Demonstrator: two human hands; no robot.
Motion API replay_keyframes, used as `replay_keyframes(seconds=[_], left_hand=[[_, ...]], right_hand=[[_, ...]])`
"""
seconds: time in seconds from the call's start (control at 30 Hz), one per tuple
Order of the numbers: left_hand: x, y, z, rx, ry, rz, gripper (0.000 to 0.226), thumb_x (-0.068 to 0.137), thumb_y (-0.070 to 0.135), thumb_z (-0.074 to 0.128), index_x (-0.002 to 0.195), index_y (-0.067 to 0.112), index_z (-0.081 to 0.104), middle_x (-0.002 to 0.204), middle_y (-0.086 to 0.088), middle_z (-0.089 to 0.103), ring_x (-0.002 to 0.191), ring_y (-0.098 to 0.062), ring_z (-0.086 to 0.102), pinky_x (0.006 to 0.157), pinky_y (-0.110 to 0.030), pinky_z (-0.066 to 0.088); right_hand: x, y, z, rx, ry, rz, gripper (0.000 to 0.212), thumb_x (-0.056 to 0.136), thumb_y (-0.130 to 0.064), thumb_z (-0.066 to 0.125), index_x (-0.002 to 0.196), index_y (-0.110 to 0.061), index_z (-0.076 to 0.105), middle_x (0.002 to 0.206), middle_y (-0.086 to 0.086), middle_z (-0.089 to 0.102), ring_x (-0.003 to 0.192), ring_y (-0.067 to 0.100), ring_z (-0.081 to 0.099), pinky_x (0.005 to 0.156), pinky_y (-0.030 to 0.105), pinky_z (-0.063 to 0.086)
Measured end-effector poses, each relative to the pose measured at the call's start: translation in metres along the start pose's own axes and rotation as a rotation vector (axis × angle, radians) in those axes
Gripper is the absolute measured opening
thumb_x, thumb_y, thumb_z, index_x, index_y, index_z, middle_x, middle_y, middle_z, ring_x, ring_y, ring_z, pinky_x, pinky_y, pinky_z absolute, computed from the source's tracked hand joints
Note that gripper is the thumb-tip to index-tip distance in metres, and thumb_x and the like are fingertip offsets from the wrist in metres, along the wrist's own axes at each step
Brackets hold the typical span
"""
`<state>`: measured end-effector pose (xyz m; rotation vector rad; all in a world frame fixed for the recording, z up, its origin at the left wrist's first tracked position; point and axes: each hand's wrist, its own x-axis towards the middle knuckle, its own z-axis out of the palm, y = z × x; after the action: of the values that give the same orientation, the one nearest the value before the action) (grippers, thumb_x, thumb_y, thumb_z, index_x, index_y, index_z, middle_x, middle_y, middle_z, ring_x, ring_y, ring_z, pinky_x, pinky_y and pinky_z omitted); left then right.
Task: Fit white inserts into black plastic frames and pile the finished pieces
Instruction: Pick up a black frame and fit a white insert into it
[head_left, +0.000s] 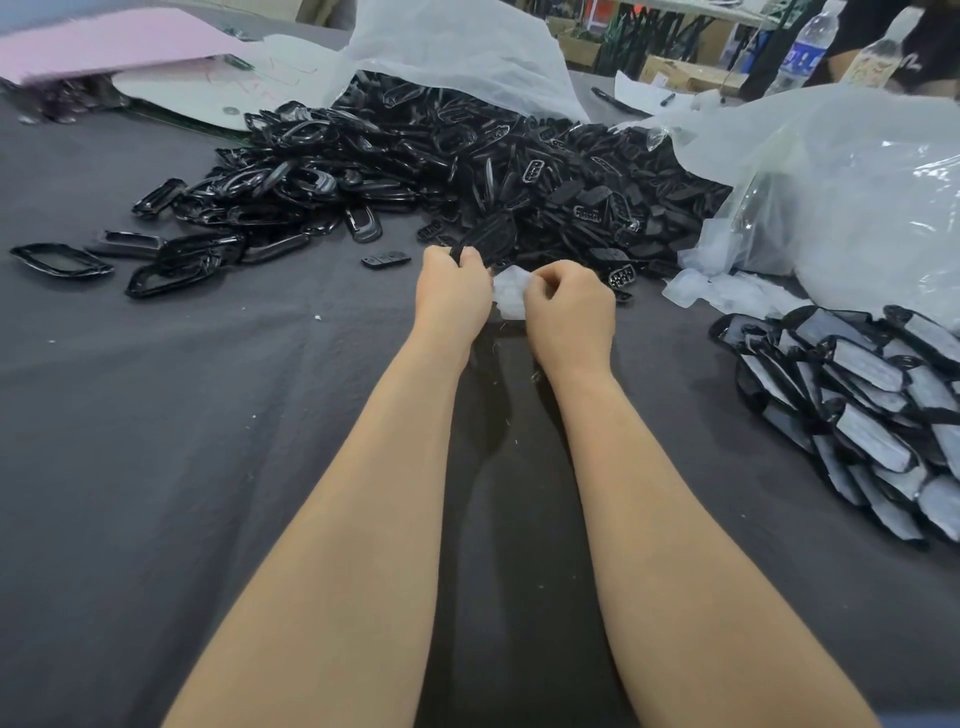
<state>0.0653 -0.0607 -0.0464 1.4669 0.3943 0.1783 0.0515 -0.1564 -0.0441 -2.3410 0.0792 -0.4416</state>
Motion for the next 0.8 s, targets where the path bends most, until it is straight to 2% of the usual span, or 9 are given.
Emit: replay_keyframes(seconds=[0.1, 0.2, 0.23, 0.3, 0.4, 0.53, 0.63, 0.73, 0.8], left_hand=[[0.0, 0.0, 0.0, -0.032, -0.01, -0.004, 0.016, 0.101, 0.02, 0.037, 0.086, 0.02, 0.042, 0.095, -0.003, 0.061, 0.106, -0.024, 0.063, 0.097, -0.041, 0.051], [-0.001, 0.0, 0.0, -0.025, 0.0, 0.006, 0.019, 0.101, 0.02, 0.038, 0.083, 0.023, 0.041, 0.096, -0.003, 0.062, 0.107, -0.025, 0.063, 0.096, -0.04, 0.051], [-0.002, 0.001, 0.0, -0.028, 0.003, 0.008, 0.018, 0.101, 0.02, 0.039, 0.083, 0.022, 0.042, 0.097, -0.004, 0.062, 0.107, -0.025, 0.063, 0.096, -0.04, 0.051], [-0.003, 0.001, -0.001, -0.035, 0.007, 0.016, 0.018, 0.101, 0.019, 0.039, 0.084, 0.021, 0.043, 0.096, -0.003, 0.062, 0.103, -0.023, 0.064, 0.096, -0.04, 0.052], [-0.008, 0.003, -0.002, -0.076, 0.001, 0.053, 0.01, 0.102, 0.019, 0.042, 0.096, 0.015, 0.049, 0.094, 0.001, 0.062, 0.089, -0.012, 0.063, 0.091, -0.035, 0.053], [-0.014, 0.009, -0.004, -0.125, -0.041, 0.091, 0.017, 0.102, 0.017, 0.044, 0.111, 0.007, 0.055, 0.108, -0.008, 0.066, 0.091, -0.011, 0.067, 0.082, -0.025, 0.056], [-0.017, 0.008, -0.004, -0.033, -0.048, 0.119, 0.018, 0.1, 0.018, 0.047, 0.109, 0.007, 0.059, 0.105, -0.008, 0.067, 0.091, -0.017, 0.064, 0.086, -0.034, 0.054], [-0.021, 0.01, -0.005, 0.026, -0.066, 0.142, 0.012, 0.1, 0.019, 0.049, 0.102, 0.013, 0.059, 0.096, -0.003, 0.066, 0.091, -0.017, 0.062, 0.089, -0.036, 0.052], [-0.022, 0.012, -0.005, 0.057, -0.092, 0.165, 0.009, 0.1, 0.019, 0.049, 0.096, 0.018, 0.057, 0.092, 0.001, 0.064, 0.097, -0.02, 0.064, 0.091, -0.037, 0.052]], right_hand=[[0.004, 0.003, -0.005, 0.217, 0.127, 0.06, 0.022, 0.096, -0.011, 0.048, 0.104, -0.006, 0.067, 0.103, 0.004, 0.067, 0.092, 0.013, 0.055, 0.072, 0.014, 0.033], [0.006, 0.001, -0.007, 0.485, 0.169, 0.133, 0.012, 0.094, -0.009, 0.052, 0.099, -0.01, 0.064, 0.096, 0.005, 0.067, 0.087, 0.016, 0.06, 0.08, 0.022, 0.046], [0.008, 0.0, -0.007, 0.596, 0.15, 0.18, 0.009, 0.093, -0.007, 0.054, 0.094, -0.013, 0.062, 0.089, 0.004, 0.067, 0.083, 0.015, 0.062, 0.08, 0.026, 0.051], [0.009, -0.002, -0.009, 0.823, 0.066, 0.285, 0.013, 0.089, -0.002, 0.059, 0.087, -0.014, 0.06, 0.078, 0.002, 0.065, 0.068, 0.009, 0.061, 0.07, 0.022, 0.054], [0.009, -0.002, -0.008, 1.004, -0.056, 0.365, 0.012, 0.087, 0.001, 0.061, 0.087, -0.011, 0.06, 0.081, 0.008, 0.066, 0.065, 0.008, 0.062, 0.063, 0.018, 0.053], [0.008, -0.002, -0.004, 0.867, -0.118, 0.274, 0.009, 0.093, -0.007, 0.055, 0.089, -0.011, 0.063, 0.079, 0.006, 0.068, 0.065, 0.008, 0.064, 0.061, 0.019, 0.053], [0.005, 0.0, 0.0, 0.559, -0.096, 0.103, 0.009, 0.091, -0.014, 0.058, 0.094, -0.01, 0.065, 0.081, 0.0, 0.067, 0.075, 0.011, 0.063, 0.07, 0.025, 0.053], [0.002, 0.0, 0.0, 0.365, -0.045, -0.075, 0.019, 0.089, -0.018, 0.063, 0.107, -0.012, 0.062, 0.087, -0.006, 0.061, 0.078, 0.003, 0.055, 0.067, 0.007, 0.041], [0.003, 0.0, -0.002, 0.382, -0.045, -0.124, 0.021, 0.088, -0.013, 0.063, 0.109, -0.017, 0.06, 0.086, -0.006, 0.06, 0.075, 0.005, 0.053, 0.065, 0.007, 0.04]])
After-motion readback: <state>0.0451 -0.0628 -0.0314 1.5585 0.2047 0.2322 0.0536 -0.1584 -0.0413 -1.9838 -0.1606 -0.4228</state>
